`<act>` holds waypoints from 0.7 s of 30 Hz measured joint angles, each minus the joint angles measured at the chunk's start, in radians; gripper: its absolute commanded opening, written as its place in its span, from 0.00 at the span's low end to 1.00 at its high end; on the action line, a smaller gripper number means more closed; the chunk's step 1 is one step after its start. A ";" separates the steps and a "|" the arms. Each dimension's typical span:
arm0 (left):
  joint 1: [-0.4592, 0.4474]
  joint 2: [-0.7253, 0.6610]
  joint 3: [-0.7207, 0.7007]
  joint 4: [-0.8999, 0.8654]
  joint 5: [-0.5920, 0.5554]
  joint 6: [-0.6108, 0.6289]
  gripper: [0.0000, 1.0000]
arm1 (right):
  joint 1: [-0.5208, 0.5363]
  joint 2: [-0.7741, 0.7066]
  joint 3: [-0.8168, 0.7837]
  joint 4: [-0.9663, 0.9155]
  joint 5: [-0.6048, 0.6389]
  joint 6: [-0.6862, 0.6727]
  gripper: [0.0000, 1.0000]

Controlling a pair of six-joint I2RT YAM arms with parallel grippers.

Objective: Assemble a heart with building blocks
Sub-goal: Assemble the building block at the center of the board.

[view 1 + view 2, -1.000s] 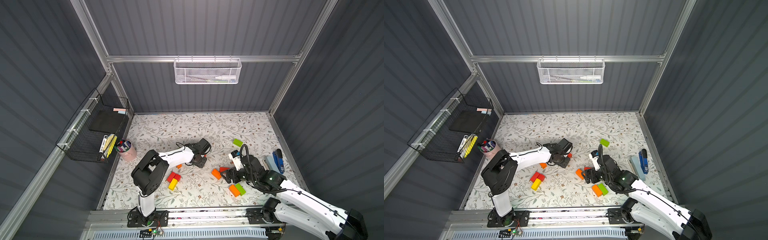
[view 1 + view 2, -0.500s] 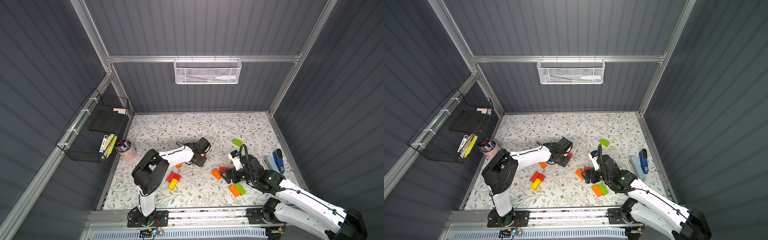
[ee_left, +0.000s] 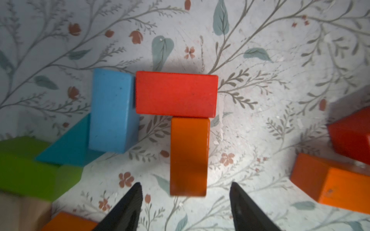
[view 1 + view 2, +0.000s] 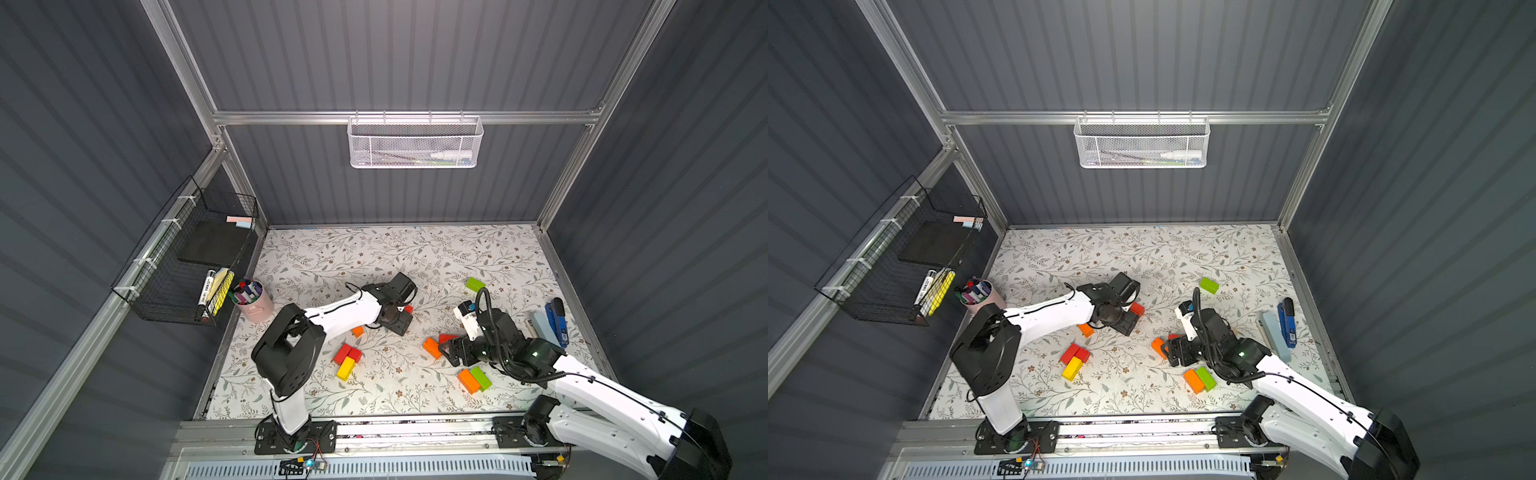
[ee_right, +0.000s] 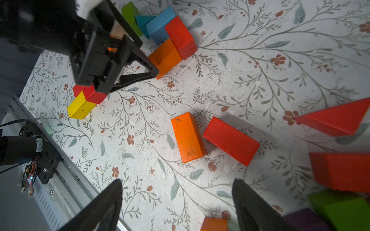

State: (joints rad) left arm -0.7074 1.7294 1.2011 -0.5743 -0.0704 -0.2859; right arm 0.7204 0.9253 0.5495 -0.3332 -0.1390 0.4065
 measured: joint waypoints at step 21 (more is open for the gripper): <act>0.587 -0.420 -0.048 -0.178 0.035 -0.032 0.79 | 0.241 0.624 0.410 0.266 0.073 0.064 0.70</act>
State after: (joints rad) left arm -0.1207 1.3090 1.1534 -0.7525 -0.0349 -0.3176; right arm 0.9619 1.5490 0.9592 -0.0669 -0.0658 0.4706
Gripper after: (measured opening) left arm 0.786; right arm 0.717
